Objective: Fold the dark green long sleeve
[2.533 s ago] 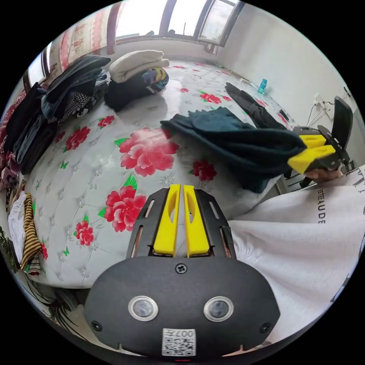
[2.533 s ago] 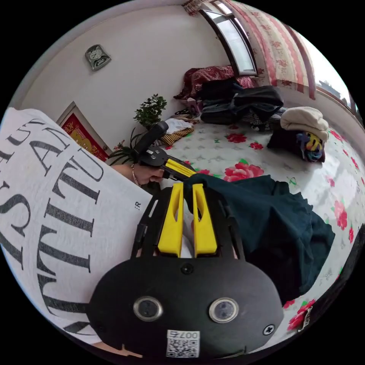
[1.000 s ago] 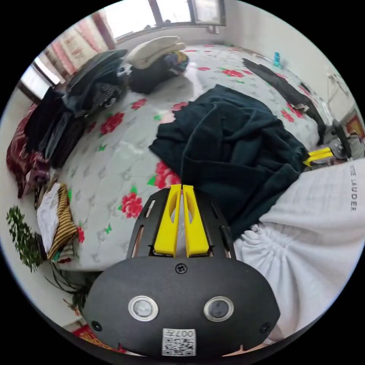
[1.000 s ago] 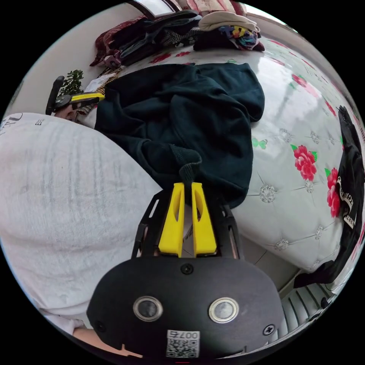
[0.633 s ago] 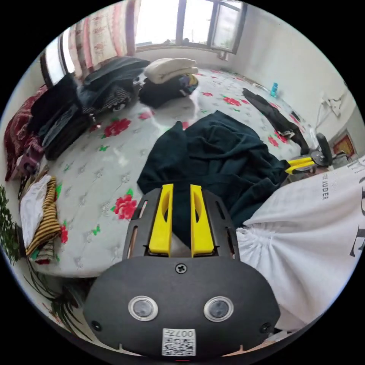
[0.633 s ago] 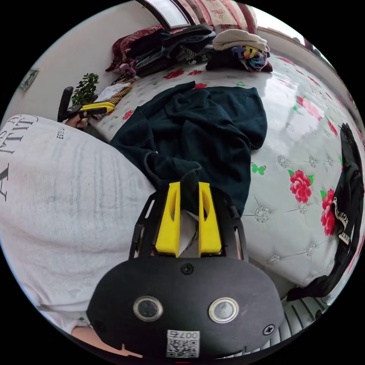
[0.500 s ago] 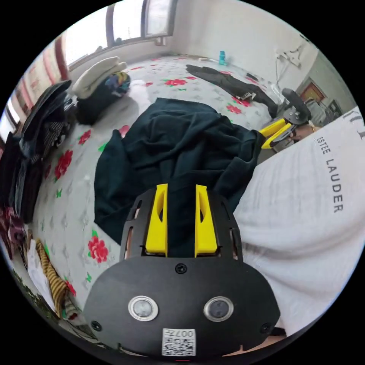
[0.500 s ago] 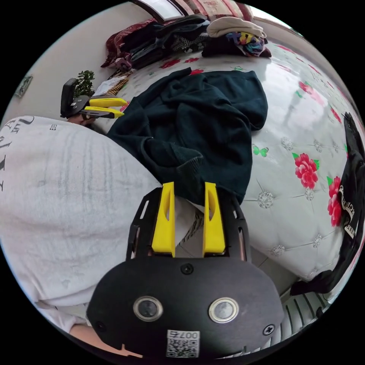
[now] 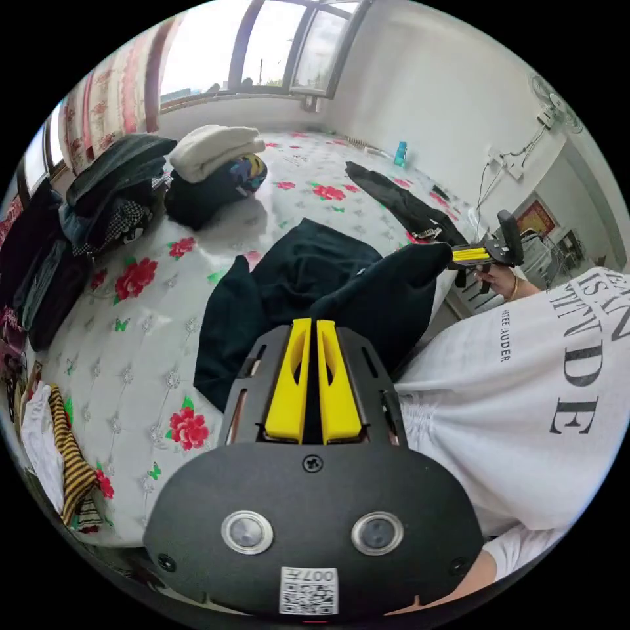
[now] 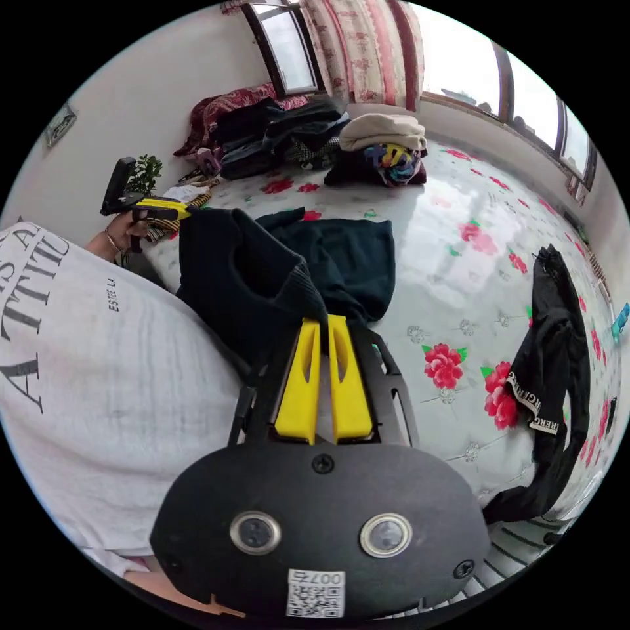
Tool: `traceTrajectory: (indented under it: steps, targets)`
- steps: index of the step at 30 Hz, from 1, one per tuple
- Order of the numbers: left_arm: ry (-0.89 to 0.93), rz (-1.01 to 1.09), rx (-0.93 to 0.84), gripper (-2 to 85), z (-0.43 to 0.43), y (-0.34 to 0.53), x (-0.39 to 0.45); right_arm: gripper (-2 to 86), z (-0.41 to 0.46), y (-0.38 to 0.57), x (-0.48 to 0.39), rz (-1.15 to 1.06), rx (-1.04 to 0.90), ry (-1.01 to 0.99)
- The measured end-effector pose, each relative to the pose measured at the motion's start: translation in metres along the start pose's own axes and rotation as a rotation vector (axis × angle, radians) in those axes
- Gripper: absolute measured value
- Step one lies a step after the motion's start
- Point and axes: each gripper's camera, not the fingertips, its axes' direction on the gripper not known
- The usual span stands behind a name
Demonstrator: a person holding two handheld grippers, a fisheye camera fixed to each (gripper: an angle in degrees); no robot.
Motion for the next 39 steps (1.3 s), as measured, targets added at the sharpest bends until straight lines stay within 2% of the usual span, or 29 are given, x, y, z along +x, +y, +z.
traceTrajectory:
  steps: [2,3,5,9,14,17,22,27,30,33,35,37,39]
  targets:
    - [0.020,-0.073,0.208,-0.8,-0.057,0.022,-0.008,0.7,-0.050,-0.023,-0.015,-0.064,0.163,0.039]
    - [0.012,-0.089,0.258,-0.8,-0.070,0.027,-0.007,0.7,-0.062,-0.029,-0.020,-0.078,0.199,0.050]
    - [-0.065,-0.136,0.431,-0.9,-0.119,0.043,0.008,0.7,-0.109,-0.046,-0.044,-0.152,0.342,0.121]
    - [-0.225,-0.154,0.635,-0.9,-0.182,0.057,0.056,0.8,-0.188,-0.050,-0.077,-0.243,0.561,0.206]
    - [-0.466,0.015,0.985,-0.9,-0.266,0.080,0.163,0.7,-0.301,-0.014,-0.126,-0.342,0.924,0.374]
    - [-0.570,0.077,1.150,-0.9,-0.294,0.089,0.209,0.8,-0.340,0.013,-0.152,-0.392,1.115,0.479]
    - [-0.705,0.080,1.331,-0.9,-0.306,0.084,0.248,0.9,-0.369,0.027,-0.168,-0.419,1.307,0.513]
    - [-0.856,0.035,1.317,-0.8,-0.293,0.035,0.238,1.2,-0.356,-0.023,-0.148,-0.401,1.267,0.465]
    - [-0.908,-0.032,1.204,-0.6,-0.276,-0.021,0.193,1.6,-0.317,-0.091,-0.124,-0.379,1.141,0.496]
    - [-0.873,-0.134,0.944,0.3,-0.244,-0.103,0.103,2.4,-0.245,-0.184,-0.076,-0.309,0.883,0.424]
    - [-0.757,-0.308,0.642,1.9,-0.196,-0.155,0.005,3.4,-0.168,-0.234,-0.017,-0.188,0.601,0.283]
    - [-0.778,-0.450,0.517,0.9,-0.160,-0.158,-0.040,4.0,-0.116,-0.232,0.025,-0.078,0.465,0.218]
    - [-0.836,-0.469,0.503,-0.2,-0.137,-0.139,-0.051,4.6,-0.072,-0.199,0.060,-0.006,0.433,0.189]
